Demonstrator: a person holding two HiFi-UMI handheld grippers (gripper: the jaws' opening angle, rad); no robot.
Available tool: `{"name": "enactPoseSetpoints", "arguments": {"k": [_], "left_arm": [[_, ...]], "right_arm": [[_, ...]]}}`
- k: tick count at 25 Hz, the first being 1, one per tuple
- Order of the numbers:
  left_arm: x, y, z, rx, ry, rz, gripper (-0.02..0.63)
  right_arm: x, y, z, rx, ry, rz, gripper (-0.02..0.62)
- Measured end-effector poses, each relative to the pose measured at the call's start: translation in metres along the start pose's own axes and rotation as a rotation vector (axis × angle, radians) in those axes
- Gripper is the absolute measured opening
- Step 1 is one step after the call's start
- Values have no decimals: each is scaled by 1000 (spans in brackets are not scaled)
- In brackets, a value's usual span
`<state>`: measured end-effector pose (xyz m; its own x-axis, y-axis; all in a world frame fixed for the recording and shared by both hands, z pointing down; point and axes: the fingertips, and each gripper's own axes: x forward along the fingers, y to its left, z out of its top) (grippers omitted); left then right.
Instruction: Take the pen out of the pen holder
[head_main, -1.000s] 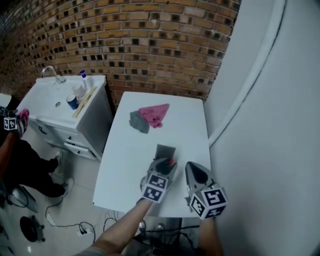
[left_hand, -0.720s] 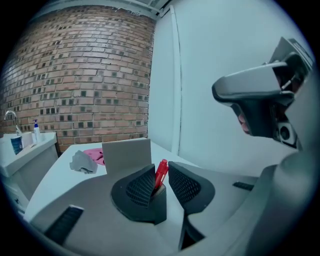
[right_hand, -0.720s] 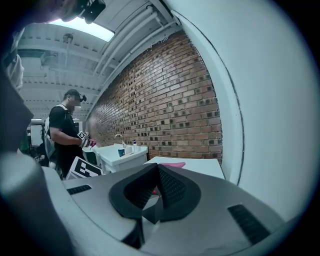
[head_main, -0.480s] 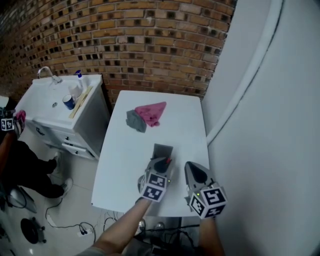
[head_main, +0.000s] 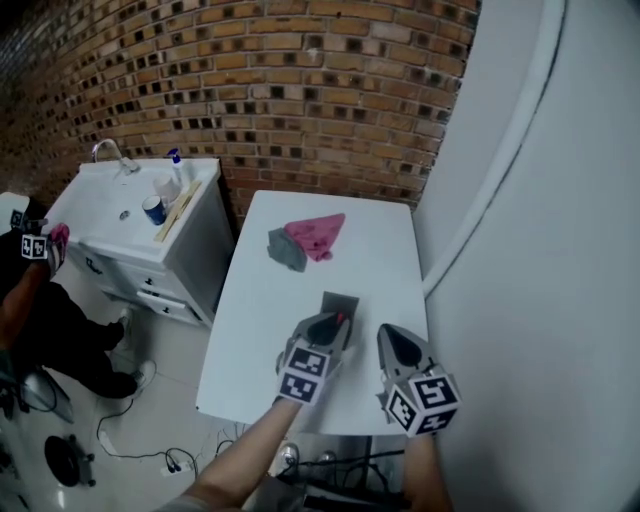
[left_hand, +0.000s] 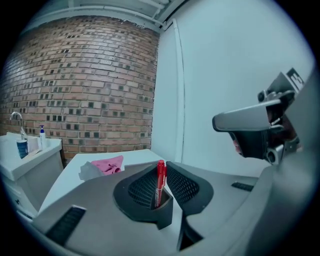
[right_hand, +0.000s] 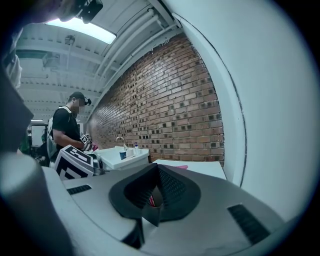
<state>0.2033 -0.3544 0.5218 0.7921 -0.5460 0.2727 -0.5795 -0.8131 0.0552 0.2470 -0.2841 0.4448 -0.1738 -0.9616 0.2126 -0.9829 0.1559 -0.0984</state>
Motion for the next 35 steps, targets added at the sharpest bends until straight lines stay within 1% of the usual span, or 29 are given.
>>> {"name": "enactPoseSetpoints", "arguments": {"k": [12,18,23,28,35], "left_arm": [[-56,18,74,-76,-176,-17,58],[-83,21,102,-90,-232,-38,57],[-104,21,113,-107,-259,-66,57],[-120,20,117,-121,-271,-93,57],[-130,15,117,-123,-281,-123,57]], "right_arm": [[-4,25,26,-10,-72,24,2],[-5,37,41,-34,-116,50,2],[-13,49,57,-54,-150,70,2],[-21,59,66,-59,-186,99,2],[-28,72,71,-80,-182,99,0]]}}
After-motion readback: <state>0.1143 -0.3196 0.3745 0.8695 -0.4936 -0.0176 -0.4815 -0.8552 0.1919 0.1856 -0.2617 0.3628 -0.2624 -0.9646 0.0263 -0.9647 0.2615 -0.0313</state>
